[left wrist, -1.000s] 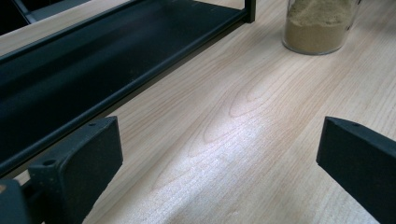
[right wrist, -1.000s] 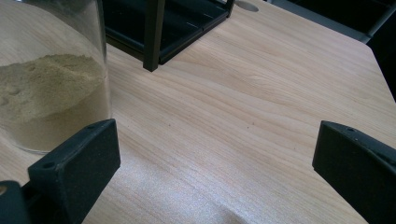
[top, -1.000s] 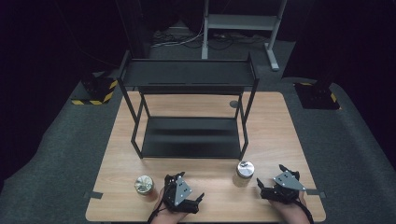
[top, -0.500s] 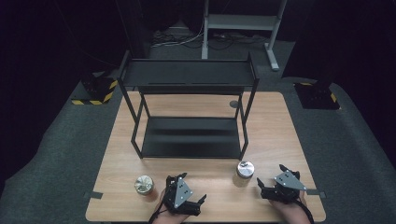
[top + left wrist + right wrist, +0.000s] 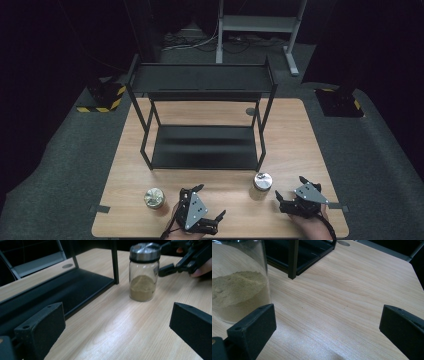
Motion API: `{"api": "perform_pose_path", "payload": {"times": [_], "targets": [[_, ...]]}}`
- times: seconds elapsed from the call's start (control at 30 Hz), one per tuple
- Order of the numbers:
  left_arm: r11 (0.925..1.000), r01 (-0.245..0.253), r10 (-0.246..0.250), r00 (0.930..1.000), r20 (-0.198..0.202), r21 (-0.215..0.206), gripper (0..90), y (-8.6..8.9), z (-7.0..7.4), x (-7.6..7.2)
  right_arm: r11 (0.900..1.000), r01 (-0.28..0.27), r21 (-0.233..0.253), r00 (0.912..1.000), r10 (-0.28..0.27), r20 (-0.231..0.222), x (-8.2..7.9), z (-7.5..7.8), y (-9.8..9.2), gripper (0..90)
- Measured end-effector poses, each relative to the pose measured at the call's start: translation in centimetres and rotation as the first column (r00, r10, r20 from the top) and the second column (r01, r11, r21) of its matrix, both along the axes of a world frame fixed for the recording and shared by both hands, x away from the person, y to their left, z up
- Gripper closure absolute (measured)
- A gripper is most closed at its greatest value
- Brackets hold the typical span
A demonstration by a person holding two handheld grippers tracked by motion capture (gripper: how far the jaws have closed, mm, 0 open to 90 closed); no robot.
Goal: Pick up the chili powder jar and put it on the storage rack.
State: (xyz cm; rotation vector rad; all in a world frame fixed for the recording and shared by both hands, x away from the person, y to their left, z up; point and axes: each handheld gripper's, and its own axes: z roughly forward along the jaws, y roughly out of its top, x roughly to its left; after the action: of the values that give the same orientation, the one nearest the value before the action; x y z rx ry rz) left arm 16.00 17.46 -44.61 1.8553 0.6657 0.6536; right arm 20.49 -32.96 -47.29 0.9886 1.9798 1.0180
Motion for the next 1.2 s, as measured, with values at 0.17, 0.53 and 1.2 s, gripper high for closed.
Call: {"api": "perform_pose_path", "payload": {"times": [0.17,0.53,1.2], "targets": [[0.9998,0.003,-0.003,0.9997,0.023,-0.022,0.5,0.3,0.6,-0.6,1.0,0.001,0.001,1.0,-0.001,-0.003,0.0,0.0,0.0,0.0],[0.9979,-0.007,0.01,0.9982,0.059,-0.065,0.5,1.4,1.9,-1.0,1.0,0.003,0.007,1.0,-0.003,-0.004,0.0,0.0,-0.1,0.0],[0.9933,-0.094,0.1,0.9911,0.088,-0.068,0.5,5.2,3.3,-2.2,1.0,0.004,0.007,1.0,-0.004,-0.001,0.0,0.0,-0.1,0.0]]}}
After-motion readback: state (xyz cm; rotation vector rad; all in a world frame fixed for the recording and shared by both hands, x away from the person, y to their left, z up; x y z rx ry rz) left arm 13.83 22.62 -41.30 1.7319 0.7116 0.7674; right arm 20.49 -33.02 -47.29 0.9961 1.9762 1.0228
